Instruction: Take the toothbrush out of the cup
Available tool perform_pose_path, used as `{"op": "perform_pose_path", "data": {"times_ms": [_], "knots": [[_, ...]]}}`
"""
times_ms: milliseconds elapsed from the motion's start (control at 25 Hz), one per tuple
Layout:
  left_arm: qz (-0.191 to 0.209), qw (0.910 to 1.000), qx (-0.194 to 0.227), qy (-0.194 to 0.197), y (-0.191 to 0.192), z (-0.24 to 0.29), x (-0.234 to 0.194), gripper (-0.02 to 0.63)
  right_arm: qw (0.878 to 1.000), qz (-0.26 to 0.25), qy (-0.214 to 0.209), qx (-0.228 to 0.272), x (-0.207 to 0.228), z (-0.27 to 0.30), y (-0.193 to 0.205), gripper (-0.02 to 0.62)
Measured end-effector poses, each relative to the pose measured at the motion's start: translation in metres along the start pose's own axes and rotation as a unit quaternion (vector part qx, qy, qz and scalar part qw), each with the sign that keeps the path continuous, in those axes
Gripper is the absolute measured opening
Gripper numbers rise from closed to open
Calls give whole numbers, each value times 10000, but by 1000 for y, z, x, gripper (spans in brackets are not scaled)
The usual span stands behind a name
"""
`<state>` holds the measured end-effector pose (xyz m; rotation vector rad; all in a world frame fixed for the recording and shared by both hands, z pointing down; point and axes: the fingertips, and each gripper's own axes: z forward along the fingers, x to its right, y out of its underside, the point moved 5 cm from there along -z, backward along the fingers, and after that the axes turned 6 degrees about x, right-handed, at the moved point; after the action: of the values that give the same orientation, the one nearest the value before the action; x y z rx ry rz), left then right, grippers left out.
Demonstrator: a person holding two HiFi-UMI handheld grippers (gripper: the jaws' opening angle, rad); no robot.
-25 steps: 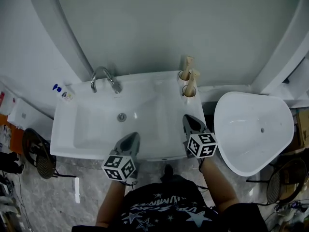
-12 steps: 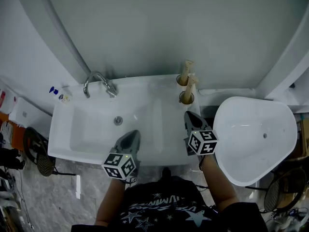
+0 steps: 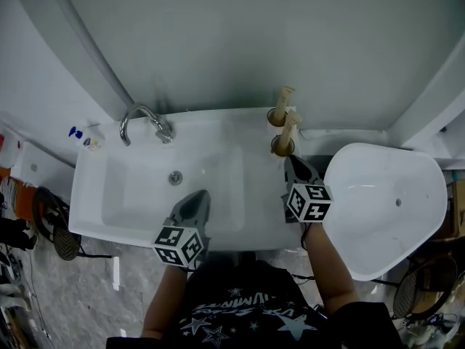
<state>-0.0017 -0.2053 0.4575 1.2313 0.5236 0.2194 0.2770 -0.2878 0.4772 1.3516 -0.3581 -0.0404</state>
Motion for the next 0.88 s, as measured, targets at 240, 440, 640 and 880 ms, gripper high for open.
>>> {"op": "perform_pose_path", "data": {"times_ms": [240, 440, 640, 880], "knots": [[24, 9998, -77, 170, -4, 13, -13, 20, 9997, -36, 200, -152, 1, 18, -5, 110], [216, 9995, -139, 190, -15, 31, -26, 20, 9986, -122, 442, -272, 4, 37, -8, 134], [395, 9989, -126, 236, -27, 45, -39, 20, 9958, -221, 799, -395, 14, 57, -10, 138], [234, 9993, -118, 269, -32, 56, -49, 20, 9930, -161, 1031, -555, 26, 74, -7, 137]]}}
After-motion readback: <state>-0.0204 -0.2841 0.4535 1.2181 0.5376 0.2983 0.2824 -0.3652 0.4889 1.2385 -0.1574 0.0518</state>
